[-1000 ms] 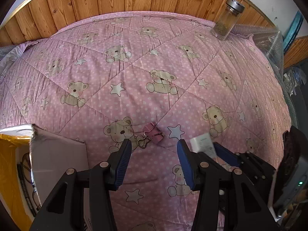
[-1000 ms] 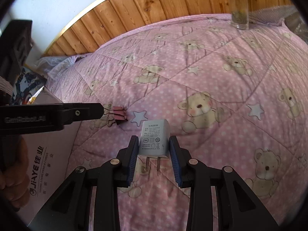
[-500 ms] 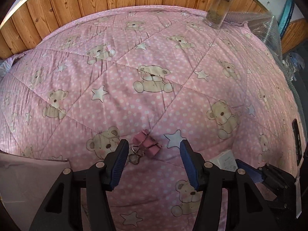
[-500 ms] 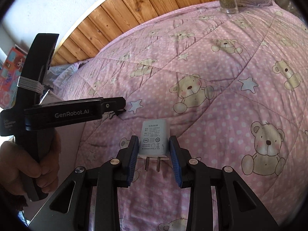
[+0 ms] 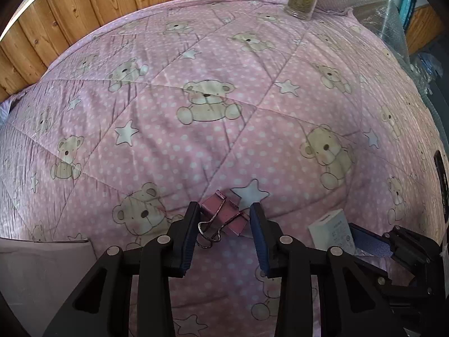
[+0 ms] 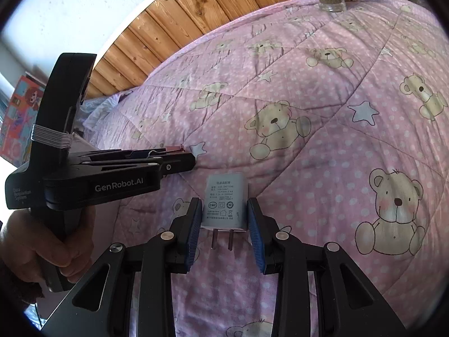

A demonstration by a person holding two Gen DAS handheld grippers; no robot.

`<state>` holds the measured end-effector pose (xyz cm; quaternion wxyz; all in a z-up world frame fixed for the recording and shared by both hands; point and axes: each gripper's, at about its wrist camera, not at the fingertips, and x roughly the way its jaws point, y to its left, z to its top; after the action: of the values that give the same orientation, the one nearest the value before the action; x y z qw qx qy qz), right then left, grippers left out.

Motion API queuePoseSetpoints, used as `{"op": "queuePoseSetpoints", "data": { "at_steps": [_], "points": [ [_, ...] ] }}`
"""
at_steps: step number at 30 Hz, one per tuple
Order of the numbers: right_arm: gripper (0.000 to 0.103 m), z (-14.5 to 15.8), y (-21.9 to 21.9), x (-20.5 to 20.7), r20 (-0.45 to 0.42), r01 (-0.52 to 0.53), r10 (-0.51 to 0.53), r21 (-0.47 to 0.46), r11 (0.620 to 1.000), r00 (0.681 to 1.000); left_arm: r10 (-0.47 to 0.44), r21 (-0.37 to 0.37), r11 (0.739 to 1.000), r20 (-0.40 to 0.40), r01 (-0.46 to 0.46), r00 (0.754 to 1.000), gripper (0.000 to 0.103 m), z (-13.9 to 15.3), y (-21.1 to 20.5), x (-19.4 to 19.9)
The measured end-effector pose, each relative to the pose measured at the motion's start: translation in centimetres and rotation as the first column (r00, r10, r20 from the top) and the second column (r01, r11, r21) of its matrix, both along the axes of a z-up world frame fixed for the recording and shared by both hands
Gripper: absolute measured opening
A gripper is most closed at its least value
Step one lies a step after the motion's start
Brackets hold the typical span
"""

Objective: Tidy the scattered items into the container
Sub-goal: 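Lift and carry the charger and binder clip with both tools over the box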

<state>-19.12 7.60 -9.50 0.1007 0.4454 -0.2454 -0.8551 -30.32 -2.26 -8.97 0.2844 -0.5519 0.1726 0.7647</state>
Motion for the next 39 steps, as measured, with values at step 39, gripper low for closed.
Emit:
{"op": "queuePoseSetpoints", "data": {
  "at_steps": [39],
  "points": [
    [0.034,5.7,-4.2,8.3,-0.013,-0.071,0.072,0.076,0.995,0.997,0.028,0.097,0.995,-0.099,-0.018,0.995,0.037,9.2,-3.3,11.1]
  ]
}}
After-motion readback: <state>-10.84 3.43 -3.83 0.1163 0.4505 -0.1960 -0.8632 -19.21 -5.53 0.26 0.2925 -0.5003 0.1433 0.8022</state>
